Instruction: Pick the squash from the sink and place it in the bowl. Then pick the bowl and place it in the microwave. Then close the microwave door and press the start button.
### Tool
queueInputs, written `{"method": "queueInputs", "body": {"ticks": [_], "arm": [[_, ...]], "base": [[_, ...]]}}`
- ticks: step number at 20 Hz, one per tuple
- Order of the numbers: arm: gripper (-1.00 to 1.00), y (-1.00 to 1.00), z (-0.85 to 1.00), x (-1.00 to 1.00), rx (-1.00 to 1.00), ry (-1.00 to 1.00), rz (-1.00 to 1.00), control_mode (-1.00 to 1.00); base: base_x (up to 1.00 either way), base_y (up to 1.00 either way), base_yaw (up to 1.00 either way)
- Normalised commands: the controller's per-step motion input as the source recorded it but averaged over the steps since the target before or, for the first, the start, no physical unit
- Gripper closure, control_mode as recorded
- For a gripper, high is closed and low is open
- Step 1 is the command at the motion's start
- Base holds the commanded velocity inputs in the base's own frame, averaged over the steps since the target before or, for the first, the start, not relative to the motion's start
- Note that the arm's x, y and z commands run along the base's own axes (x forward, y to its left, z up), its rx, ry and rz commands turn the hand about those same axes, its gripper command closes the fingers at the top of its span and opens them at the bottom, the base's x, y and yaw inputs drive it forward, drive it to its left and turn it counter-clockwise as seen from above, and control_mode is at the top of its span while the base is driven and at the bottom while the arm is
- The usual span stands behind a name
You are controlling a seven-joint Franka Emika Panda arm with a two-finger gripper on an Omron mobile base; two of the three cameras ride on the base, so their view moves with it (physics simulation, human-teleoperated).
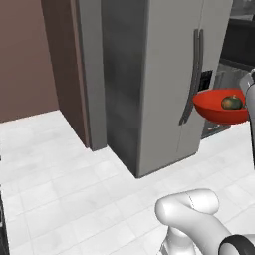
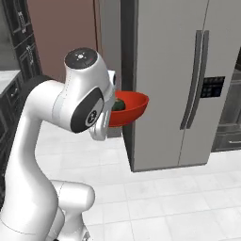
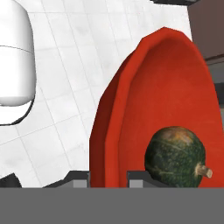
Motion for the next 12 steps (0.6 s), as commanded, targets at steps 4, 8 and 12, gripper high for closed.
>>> {"method": "queueInputs", "body": {"ticks": [4, 8, 12], "arm": [[1.0, 0.0, 0.0, 0.0, 0.0, 0.0, 0.0, 1.0], [1.0, 0.0, 0.0, 0.0, 0.0, 0.0, 0.0, 1.0], [1.0, 0.0, 0.0, 0.0, 0.0, 0.0, 0.0, 1.0]], "base": [[0.99, -0.11, -0.54], [0.88, -0.13, -0.58], [0.89, -0.17, -0.58]]}}
